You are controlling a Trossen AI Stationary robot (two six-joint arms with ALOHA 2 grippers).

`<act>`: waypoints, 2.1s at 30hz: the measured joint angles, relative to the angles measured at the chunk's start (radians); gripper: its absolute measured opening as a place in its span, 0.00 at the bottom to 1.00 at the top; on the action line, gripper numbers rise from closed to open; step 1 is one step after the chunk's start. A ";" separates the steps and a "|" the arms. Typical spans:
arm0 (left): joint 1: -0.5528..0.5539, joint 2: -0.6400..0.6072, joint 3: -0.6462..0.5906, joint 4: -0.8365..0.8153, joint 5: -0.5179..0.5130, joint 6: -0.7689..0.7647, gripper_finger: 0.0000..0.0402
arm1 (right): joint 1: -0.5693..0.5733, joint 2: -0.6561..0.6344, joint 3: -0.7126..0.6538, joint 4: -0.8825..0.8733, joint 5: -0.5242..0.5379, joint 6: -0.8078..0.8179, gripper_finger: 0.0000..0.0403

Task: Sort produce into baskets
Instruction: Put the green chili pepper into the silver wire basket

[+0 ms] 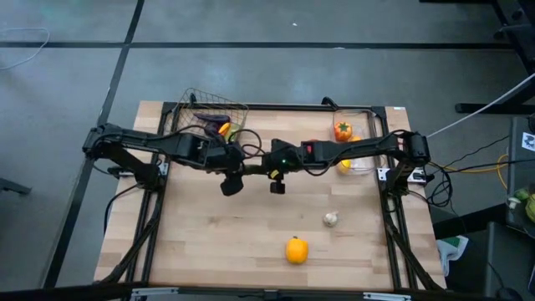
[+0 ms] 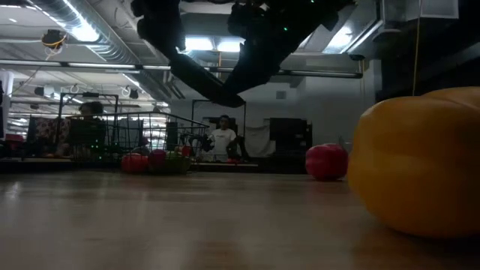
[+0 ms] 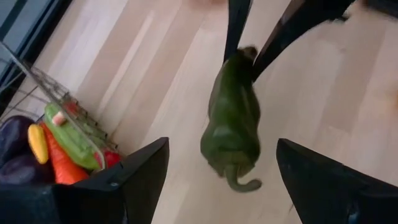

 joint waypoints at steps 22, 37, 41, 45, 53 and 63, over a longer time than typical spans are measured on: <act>0.005 0.005 0.000 0.016 0.001 -0.001 0.73 | 0.001 0.000 0.000 0.130 -0.078 0.001 0.22; 0.005 0.005 0.000 0.018 0.001 0.004 0.56 | 0.000 0.000 0.000 0.205 -0.071 0.001 0.22; 0.005 0.005 0.000 0.019 0.003 0.004 0.44 | -0.001 0.000 0.000 0.212 -0.070 0.001 0.22; 0.005 0.005 0.000 0.021 0.005 0.005 0.34 | -0.001 0.000 -0.001 0.212 -0.070 -0.002 0.22; 0.005 0.005 0.000 0.022 0.003 0.025 0.38 | 0.000 0.000 -0.001 0.213 -0.072 0.005 0.27; 0.066 0.005 0.000 0.023 -0.018 0.081 0.36 | 0.000 0.000 -0.001 0.202 -0.015 0.023 0.55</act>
